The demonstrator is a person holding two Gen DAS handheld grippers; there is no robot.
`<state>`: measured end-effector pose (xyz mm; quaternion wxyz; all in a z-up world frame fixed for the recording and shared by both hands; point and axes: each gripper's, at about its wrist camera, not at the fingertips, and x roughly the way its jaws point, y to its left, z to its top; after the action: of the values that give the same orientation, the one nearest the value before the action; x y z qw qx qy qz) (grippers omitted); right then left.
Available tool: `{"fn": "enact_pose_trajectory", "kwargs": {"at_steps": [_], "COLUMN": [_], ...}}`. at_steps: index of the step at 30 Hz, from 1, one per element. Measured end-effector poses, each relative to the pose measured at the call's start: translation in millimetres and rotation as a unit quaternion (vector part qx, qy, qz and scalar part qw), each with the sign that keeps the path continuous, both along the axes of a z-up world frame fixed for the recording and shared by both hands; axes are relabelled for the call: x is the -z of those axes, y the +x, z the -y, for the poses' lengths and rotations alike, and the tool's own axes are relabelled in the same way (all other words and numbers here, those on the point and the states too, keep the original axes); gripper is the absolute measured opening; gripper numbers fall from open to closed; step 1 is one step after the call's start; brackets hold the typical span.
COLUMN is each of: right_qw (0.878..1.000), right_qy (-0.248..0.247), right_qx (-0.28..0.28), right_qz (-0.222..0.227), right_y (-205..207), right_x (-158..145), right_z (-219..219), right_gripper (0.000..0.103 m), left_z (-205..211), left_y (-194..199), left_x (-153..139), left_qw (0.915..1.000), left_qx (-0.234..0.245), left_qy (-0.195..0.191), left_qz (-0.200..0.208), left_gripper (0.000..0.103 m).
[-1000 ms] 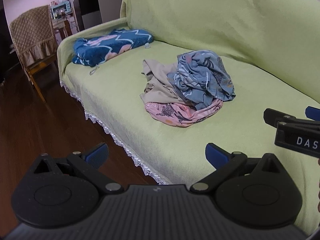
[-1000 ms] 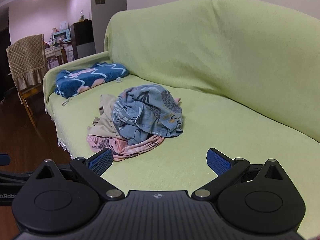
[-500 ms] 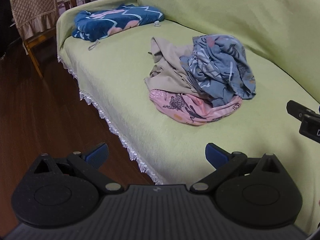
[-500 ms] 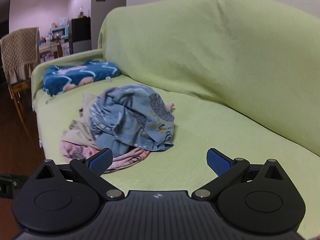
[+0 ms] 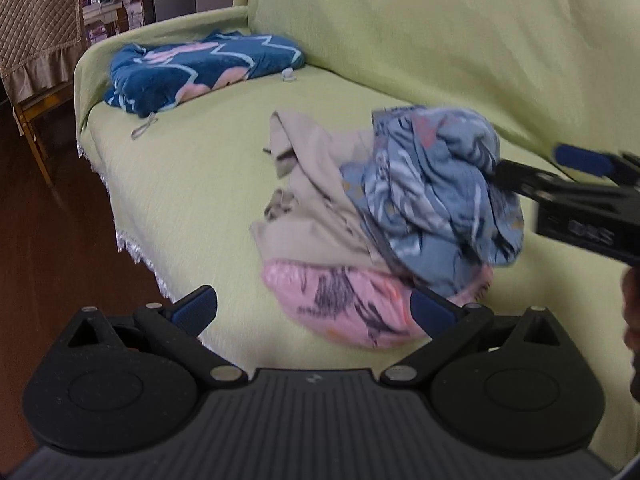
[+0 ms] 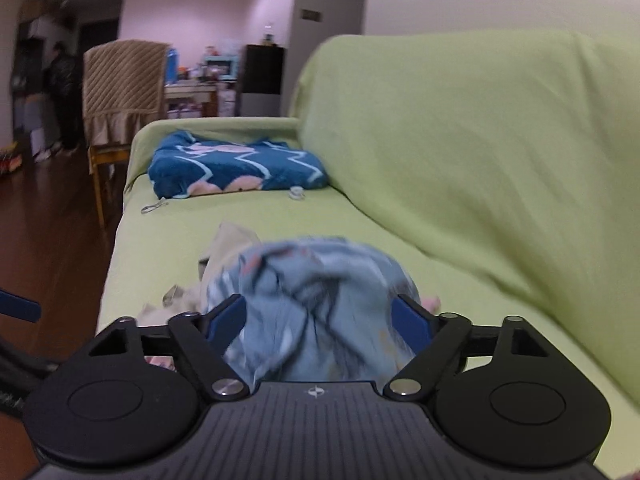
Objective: Fold clothes
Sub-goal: 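Grasp the shorts waistband with the right gripper while the left gripper grasps it too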
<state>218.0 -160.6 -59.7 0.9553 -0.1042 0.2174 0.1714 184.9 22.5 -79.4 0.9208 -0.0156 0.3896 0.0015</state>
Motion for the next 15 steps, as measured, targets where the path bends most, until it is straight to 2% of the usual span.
{"fn": "enact_pose_trajectory", "kwargs": {"at_steps": [2, 3, 5, 6, 7, 10, 15], "right_qw": [1.0, 1.0, 0.999, 0.999, 0.998, 0.997, 0.991], "right_qy": [-0.013, -0.018, -0.025, -0.026, -0.014, 0.048, 0.092], "right_qx": [-0.011, -0.015, -0.019, -0.018, -0.017, -0.007, 0.051], "right_qz": [-0.003, -0.007, -0.027, -0.042, -0.055, -0.062, -0.083], "right_y": [20.1, 30.4, 48.4, 56.0, 57.8, 34.1, -46.2], "right_x": [5.4, 9.0, 17.8, 22.8, 25.9, 25.5, 29.9], "right_z": [-9.2, -13.1, -16.0, -15.1, -10.8, 22.4, 86.4], "right_gripper": [0.065, 0.057, 0.034, 0.009, 0.005, 0.003, 0.002], "left_z": [-1.2, -1.8, -1.4, -1.2, -1.0, -3.1, -6.8], "left_y": [7.0, 10.5, 13.7, 15.1, 16.5, 12.5, 16.5], "left_x": [1.9, 2.9, 4.1, 4.7, 5.3, 5.7, 7.4], "left_qw": [1.0, 1.0, 1.0, 1.0, 0.9999, 0.9997, 0.9981], "left_qx": [-0.001, -0.002, 0.002, 0.005, 0.007, 0.017, 0.029], "left_qy": [0.0, 0.0, -0.003, -0.005, -0.007, -0.015, -0.052], "left_qz": [0.005, 0.007, 0.007, 0.007, 0.007, 0.011, 0.017], "left_gripper": [0.102, 0.102, 0.102, 0.102, 0.102, 0.101, 0.101]}}
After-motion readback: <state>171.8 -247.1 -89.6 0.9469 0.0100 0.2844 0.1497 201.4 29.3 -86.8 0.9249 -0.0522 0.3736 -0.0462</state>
